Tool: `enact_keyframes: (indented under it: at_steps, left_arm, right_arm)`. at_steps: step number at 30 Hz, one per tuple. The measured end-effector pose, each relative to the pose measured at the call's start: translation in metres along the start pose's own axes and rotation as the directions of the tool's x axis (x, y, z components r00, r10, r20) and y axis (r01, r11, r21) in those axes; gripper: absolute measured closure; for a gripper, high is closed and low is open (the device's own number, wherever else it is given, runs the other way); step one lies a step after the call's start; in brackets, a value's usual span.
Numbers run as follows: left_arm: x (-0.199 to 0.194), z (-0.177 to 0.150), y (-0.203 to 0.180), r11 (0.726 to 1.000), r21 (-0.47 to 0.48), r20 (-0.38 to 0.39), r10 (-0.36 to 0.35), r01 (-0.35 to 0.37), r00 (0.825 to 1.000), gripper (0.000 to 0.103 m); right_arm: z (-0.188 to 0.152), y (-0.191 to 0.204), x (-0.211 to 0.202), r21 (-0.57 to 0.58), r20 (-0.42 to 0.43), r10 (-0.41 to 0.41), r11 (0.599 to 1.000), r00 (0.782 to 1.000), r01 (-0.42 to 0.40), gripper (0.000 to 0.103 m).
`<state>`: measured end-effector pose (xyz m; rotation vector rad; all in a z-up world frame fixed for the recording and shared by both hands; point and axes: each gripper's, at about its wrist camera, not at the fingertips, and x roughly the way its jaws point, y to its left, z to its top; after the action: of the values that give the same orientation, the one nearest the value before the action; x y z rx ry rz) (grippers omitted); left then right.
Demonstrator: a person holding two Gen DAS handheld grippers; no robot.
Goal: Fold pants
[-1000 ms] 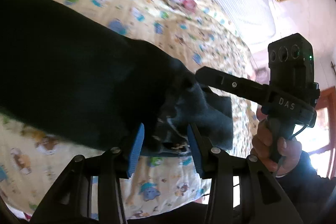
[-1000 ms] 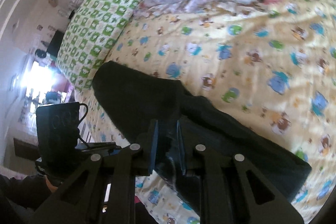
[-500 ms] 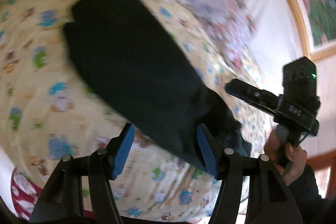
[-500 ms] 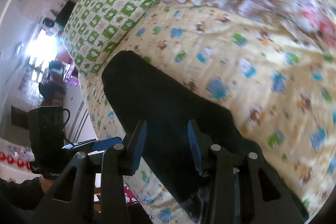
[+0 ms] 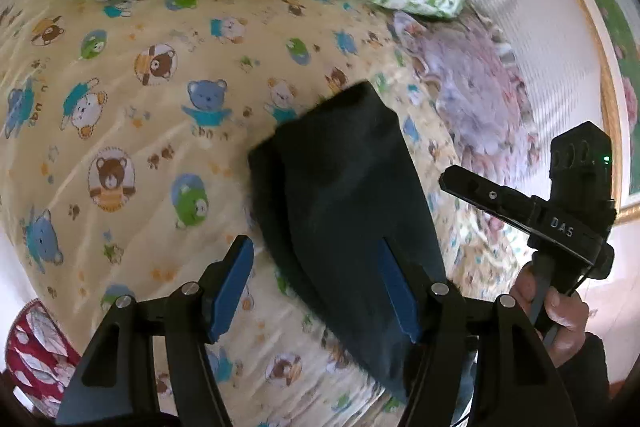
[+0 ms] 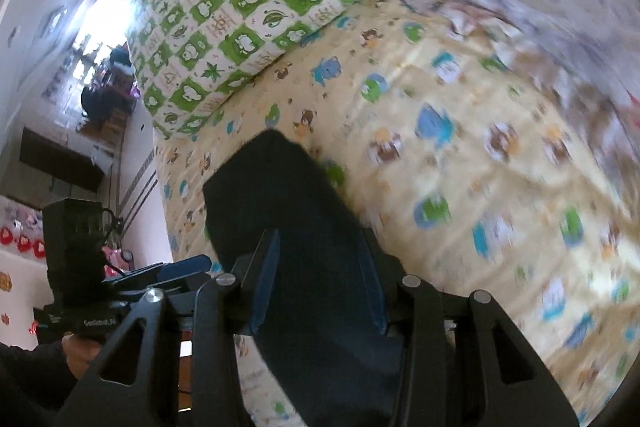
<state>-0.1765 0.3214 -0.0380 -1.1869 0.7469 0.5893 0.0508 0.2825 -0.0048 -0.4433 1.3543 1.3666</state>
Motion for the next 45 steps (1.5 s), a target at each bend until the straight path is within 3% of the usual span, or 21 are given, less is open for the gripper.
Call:
enact_keyframes:
  at_steps: [13, 15, 17, 18, 20, 24, 33, 40, 45]
  left_arm:
    - [0.031, 0.017, 0.023, 0.997, -0.074, -0.027, 0.012, -0.014, 1.000, 0.038]
    - [0.032, 0.017, 0.020, 0.999, -0.051, -0.009, 0.018, -0.018, 1.000, 0.047]
    - [0.035, 0.018, 0.016, 0.999, -0.029, 0.004, 0.018, -0.018, 1.000, 0.071]
    - [0.037, 0.018, 0.015, 0.999, -0.028, -0.003, 0.016, -0.016, 1.000, 0.072]
    - [0.035, 0.019, 0.013, 1.000, -0.029, 0.008, -0.008, 0.008, 1.000, 0.078]
    - [0.021, 0.017, -0.006, 0.997, 0.025, 0.029, -0.068, 0.067, 0.997, 0.081]
    - [-0.011, 0.006, -0.062, 0.980, 0.155, 0.043, -0.132, 0.124, 0.990, 0.082]
    - [-0.020, -0.020, -0.109, 0.956, 0.212, 0.000, -0.208, 0.204, 0.978, 0.082]
    - [-0.022, -0.050, -0.148, 0.923, 0.290, -0.055, -0.250, 0.255, 0.967, 0.082]
  right_arm:
    - [0.048, 0.002, 0.061, -0.049, -0.156, 0.075, 0.995, 0.985, -0.083, 0.061]
    - [0.052, 0.002, 0.071, -0.055, -0.170, 0.074, 0.995, 0.983, -0.085, 0.061]
    - [0.054, 0.003, 0.074, -0.046, -0.166, 0.099, 0.993, 0.981, -0.108, 0.065]
    - [0.054, 0.004, 0.074, -0.055, -0.162, 0.092, 0.993, 0.983, -0.102, 0.073]
    - [0.051, 0.008, 0.069, -0.081, -0.149, 0.068, 0.993, 0.987, -0.081, 0.077]
    - [0.047, 0.007, 0.046, -0.074, -0.094, 0.091, 0.992, 0.991, -0.098, 0.081]
    - [0.025, 0.004, -0.032, -0.055, 0.034, 0.146, 0.988, 0.989, -0.145, 0.081]
    - [-0.012, -0.006, -0.092, -0.019, 0.122, 0.155, 0.988, 0.980, -0.154, 0.082]
    - [-0.052, -0.020, -0.132, 0.025, 0.187, 0.138, 0.989, 0.973, -0.145, 0.084]
